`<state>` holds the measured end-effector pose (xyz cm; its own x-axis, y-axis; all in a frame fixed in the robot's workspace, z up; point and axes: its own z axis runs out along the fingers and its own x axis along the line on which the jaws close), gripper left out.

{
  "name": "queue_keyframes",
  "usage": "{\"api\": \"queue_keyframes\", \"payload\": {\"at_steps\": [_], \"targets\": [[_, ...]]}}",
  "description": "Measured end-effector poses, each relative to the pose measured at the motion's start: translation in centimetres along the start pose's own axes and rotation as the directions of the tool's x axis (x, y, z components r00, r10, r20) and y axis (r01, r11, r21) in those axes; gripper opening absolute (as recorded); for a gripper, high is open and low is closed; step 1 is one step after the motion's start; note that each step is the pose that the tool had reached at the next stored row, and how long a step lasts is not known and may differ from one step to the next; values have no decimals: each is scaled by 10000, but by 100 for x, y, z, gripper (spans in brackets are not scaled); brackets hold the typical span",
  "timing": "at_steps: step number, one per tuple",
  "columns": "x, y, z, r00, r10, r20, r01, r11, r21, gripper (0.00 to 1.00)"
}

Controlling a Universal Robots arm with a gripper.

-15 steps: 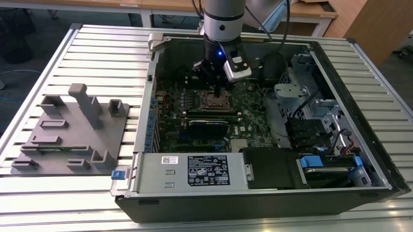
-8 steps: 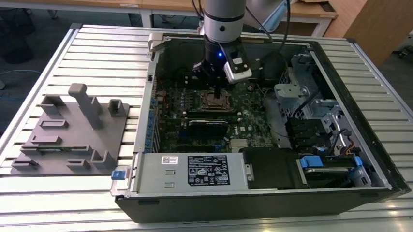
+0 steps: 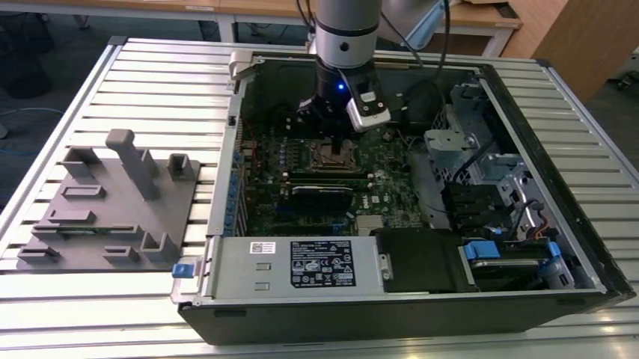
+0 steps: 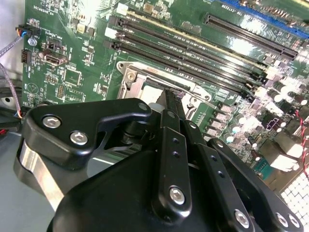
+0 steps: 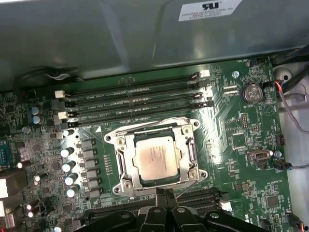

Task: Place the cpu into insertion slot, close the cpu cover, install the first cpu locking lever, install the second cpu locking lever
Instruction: 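Install the second cpu locking lever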

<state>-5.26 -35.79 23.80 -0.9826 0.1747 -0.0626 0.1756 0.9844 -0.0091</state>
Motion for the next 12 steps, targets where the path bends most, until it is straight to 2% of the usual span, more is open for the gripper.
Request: {"api": "queue_keyframes", "payload": {"at_steps": [8,12], "targets": [[-11,-77,2,10000,0,2,0,10000,-14,11],[13,-105,4,10000,-32,41,32,10000,-41,11]]}}
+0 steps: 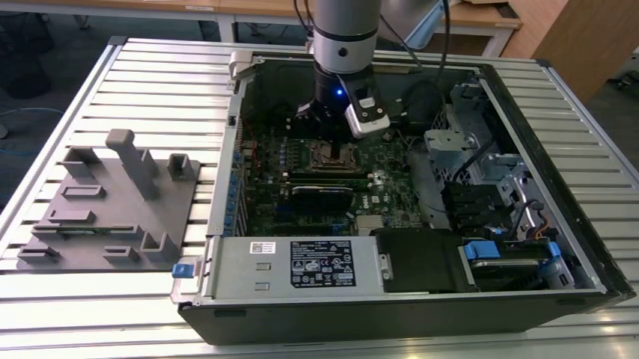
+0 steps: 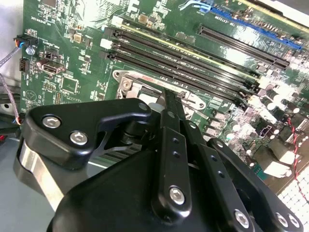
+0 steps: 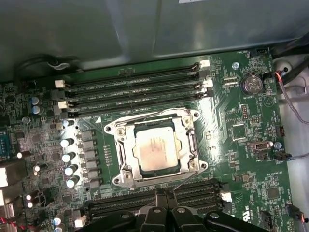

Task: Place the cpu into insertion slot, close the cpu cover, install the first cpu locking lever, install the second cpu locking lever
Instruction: 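Install the second cpu locking lever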

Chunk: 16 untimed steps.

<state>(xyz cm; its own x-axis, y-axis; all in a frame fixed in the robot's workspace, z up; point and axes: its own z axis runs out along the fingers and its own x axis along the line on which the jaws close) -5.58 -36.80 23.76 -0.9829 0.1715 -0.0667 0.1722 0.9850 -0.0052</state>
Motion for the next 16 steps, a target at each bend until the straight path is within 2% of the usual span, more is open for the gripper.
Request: {"api": "queue_keyframes", "payload": {"at_steps": [7,16], "targets": [[14,-27,7,9992,-396,33,396,9992,-33,11],[16,-28,8,9990,-455,34,455,9990,-36,11]]}}
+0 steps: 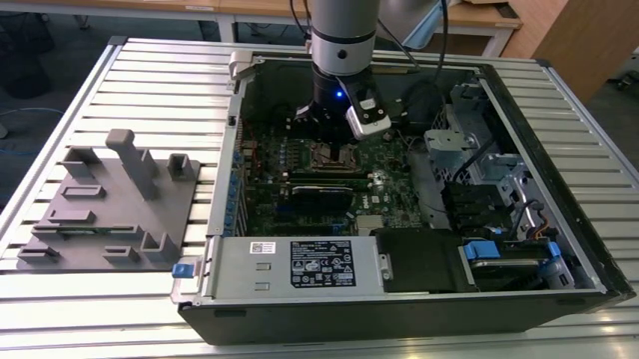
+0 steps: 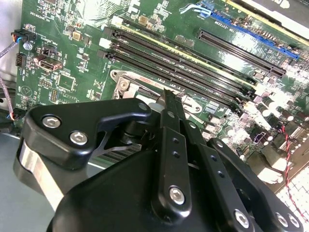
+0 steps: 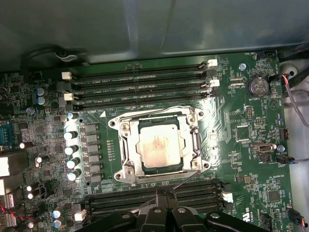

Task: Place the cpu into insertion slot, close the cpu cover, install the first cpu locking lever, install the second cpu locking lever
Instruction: 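Install the second cpu locking lever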

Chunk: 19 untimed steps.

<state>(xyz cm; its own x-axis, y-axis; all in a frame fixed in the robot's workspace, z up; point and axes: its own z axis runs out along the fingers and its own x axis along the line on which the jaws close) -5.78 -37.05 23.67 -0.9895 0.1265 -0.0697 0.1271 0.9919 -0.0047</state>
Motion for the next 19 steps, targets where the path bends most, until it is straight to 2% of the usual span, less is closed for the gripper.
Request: {"api": "queue_keyframes", "payload": {"at_steps": [5,12,19], "targets": [[6,-1,1,10000,-1,1,1,10000,-2,11],[99,-12,15,10000,0,15,0,10000,-2,11],[125,-15,52,10000,-1,14,1,10000,-1,11]]}}
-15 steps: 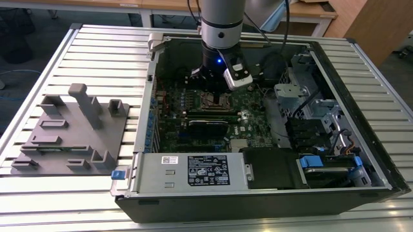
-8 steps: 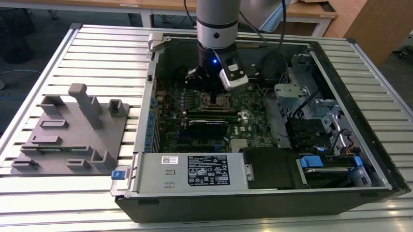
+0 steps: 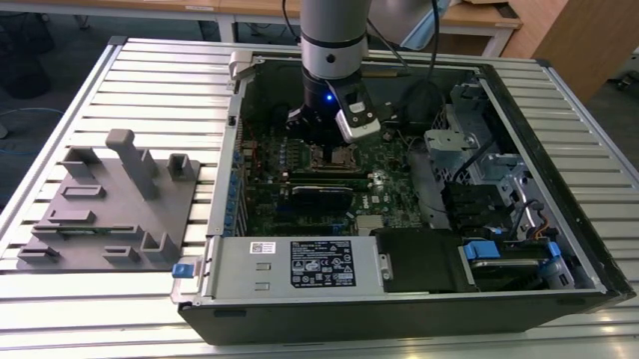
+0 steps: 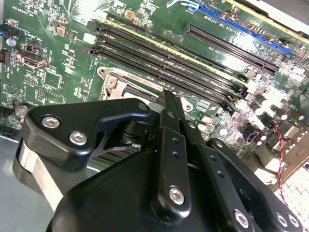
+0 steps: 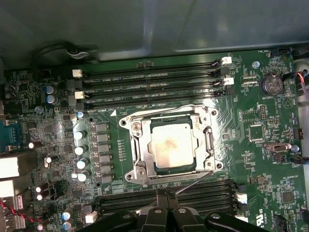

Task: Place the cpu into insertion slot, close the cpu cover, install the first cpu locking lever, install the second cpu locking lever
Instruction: 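Install the second cpu locking lever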

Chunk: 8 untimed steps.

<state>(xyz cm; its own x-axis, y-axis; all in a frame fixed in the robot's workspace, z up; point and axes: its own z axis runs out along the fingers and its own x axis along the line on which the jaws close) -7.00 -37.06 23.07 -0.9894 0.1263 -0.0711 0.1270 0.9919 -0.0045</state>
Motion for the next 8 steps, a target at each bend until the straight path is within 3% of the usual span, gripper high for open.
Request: {"api": "queue_keyframes", "payload": {"at_steps": [8], "targets": [[0,0,4,10000,0,0,0,10000,1,11]]}}
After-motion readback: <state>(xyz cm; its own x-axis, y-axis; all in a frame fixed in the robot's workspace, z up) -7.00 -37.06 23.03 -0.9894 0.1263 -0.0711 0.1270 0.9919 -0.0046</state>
